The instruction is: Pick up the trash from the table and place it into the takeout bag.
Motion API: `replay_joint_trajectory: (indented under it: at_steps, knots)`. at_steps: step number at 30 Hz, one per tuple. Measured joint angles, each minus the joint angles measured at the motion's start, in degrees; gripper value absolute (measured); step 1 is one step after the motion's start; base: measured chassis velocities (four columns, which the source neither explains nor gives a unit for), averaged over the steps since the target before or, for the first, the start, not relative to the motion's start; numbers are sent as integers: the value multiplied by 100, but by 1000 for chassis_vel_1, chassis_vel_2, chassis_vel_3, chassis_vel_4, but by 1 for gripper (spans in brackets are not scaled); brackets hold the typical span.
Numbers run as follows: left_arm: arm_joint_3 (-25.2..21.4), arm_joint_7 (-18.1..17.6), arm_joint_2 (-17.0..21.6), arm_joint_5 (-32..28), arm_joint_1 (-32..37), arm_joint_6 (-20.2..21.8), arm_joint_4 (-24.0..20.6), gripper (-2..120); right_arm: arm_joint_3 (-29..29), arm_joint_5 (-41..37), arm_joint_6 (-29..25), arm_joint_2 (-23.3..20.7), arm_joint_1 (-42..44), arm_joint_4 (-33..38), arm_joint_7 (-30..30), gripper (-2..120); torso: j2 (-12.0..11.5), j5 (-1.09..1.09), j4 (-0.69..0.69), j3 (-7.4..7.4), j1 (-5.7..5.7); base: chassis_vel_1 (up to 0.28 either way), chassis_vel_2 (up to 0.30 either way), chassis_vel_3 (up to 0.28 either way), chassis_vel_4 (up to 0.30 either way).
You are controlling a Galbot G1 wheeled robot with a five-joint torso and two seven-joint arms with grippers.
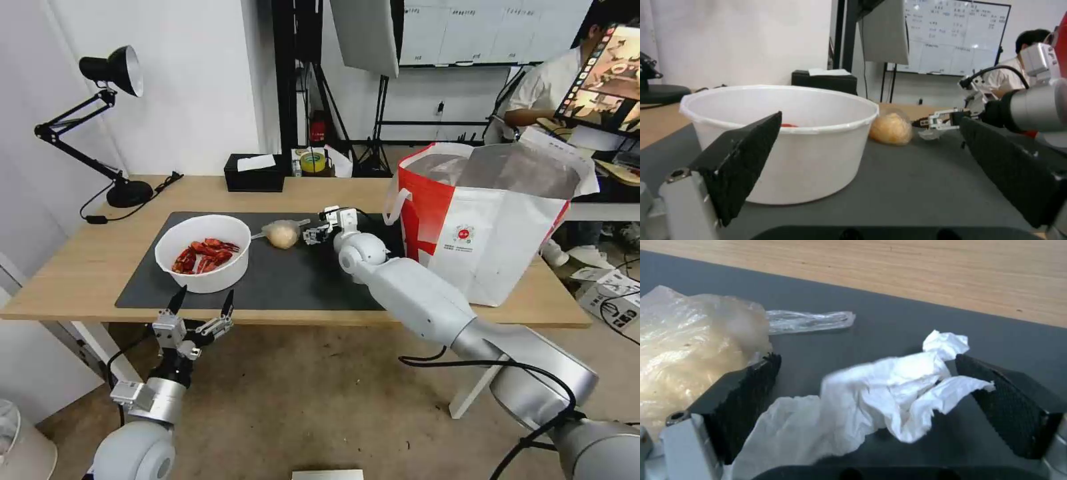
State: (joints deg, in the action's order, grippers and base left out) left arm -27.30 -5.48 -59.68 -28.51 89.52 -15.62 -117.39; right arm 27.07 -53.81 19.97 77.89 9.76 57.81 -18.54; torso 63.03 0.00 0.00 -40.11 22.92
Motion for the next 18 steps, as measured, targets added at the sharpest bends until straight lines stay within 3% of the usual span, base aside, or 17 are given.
replay_joint_trajectory:
  at_steps: [10, 14, 16, 18]
  knots:
    - [-24, 0, -45, 12, 51, -45, -26, 100, -28, 63, 68, 84, -37, -188, -3, 100, 0, 0, 0, 0, 0, 0, 0, 0, 0]
    - [-31, -1, -49, 14, 68, -60, -45, 100, -37, 81, 75, 83, -37, -210, 49, 93, 0, 0, 0, 0, 0, 0, 0, 0, 0]
    - [-42, 0, -54, 16, 88, -76, -50, 100, -57, 70, 77, 73, -24, -210, 71, 82, 0, 0, 0, 0, 0, 0, 0, 0, 0]
    - [-48, 0, -55, 17, 100, -83, -54, 100, -63, 61, 78, 66, -11, -213, 75, 78, 0, 0, 0, 0, 0, 0, 0, 0, 0]
